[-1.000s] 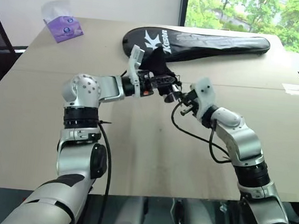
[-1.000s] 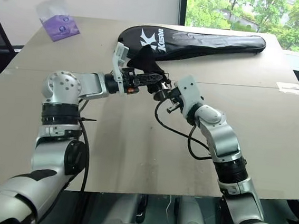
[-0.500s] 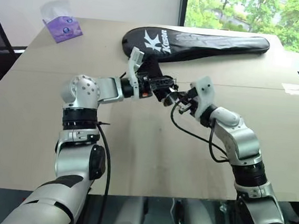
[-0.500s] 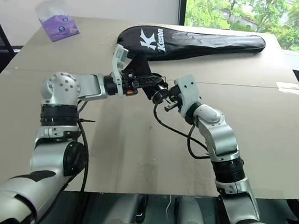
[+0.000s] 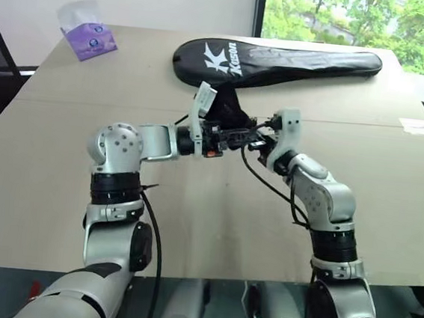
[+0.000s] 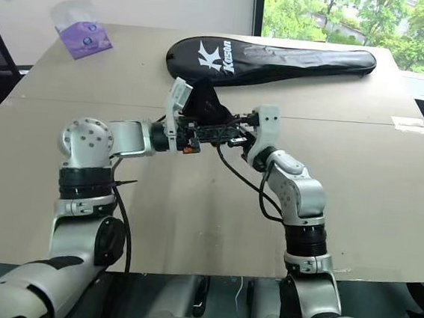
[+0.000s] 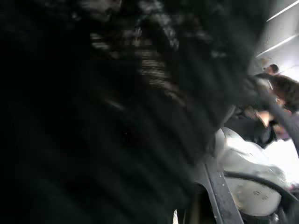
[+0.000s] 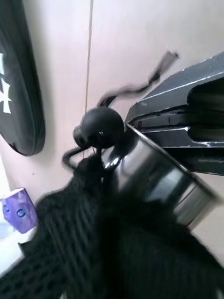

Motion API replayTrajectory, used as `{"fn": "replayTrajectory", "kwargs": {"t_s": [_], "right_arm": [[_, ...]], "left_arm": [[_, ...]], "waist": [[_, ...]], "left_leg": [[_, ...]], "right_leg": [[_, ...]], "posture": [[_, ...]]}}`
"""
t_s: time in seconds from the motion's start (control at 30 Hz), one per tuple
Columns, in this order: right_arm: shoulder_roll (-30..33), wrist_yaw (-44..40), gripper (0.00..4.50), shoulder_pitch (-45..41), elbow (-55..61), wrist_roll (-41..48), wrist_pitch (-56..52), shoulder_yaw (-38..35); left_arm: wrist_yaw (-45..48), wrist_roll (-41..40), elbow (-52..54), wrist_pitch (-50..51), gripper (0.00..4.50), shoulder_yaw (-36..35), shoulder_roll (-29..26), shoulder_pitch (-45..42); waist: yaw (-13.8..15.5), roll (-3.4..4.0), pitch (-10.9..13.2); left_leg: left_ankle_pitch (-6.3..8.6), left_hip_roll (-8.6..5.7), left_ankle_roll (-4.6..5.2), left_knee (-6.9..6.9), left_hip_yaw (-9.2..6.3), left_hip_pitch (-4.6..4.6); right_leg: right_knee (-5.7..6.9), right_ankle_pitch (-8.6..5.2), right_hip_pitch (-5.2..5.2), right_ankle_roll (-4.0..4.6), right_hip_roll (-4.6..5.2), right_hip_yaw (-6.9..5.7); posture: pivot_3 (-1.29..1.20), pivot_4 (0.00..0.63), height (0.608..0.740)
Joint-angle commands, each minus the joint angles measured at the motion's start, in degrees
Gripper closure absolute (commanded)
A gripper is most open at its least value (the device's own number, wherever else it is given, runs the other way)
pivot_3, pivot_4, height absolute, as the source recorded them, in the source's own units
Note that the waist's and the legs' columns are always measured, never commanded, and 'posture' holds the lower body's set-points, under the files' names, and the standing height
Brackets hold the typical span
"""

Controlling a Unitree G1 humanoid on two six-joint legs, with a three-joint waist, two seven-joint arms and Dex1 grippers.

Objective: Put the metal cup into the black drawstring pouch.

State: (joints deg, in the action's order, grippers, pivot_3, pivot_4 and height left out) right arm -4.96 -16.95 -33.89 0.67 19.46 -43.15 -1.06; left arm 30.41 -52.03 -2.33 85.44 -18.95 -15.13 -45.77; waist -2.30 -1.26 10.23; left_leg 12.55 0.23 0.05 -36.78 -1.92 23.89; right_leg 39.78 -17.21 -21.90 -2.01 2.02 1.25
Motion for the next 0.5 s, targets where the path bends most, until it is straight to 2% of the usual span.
{"fn": "replayTrajectory", "kwargs": {"t_s": [0.03,0.33,0.5], "right_arm": [[-3.16,-1.29,4.47,-2.33,1.26,4.53,4.03,-1.56],[-2.79,-2.89,4.47,-1.89,1.85,7.03,4.53,-0.65],[2.05,-3.93,4.47,1.21,6.39,6.08,0.99,2.36]], "left_arm": [[-2.64,-3.74,0.91,4.22,4.50,-4.23,2.46,-0.44],[-10.59,-5.01,-4.74,7.01,4.50,-15.88,5.95,-3.29],[-14.15,-4.63,-8.57,6.45,4.50,-20.97,6.39,-4.29]], "waist": [[0.03,0.00,0.00],[0.00,0.00,0.00],[0.08,0.00,0.00]], "left_leg": [[0.00,0.00,0.00,0.00,0.00,0.00],[0.00,-0.02,0.00,0.00,0.00,0.00],[0.00,-0.02,0.00,0.00,0.00,0.00]], "right_leg": [[0.00,0.00,0.01,0.00,-0.01,0.00],[0.00,0.00,0.00,0.00,-0.05,-0.10],[-0.01,0.00,0.00,0.00,-0.04,-0.11]], "posture": [[0.00,0.150,0.740],[0.00,0.150,0.740],[0.00,0.150,0.740]]}}
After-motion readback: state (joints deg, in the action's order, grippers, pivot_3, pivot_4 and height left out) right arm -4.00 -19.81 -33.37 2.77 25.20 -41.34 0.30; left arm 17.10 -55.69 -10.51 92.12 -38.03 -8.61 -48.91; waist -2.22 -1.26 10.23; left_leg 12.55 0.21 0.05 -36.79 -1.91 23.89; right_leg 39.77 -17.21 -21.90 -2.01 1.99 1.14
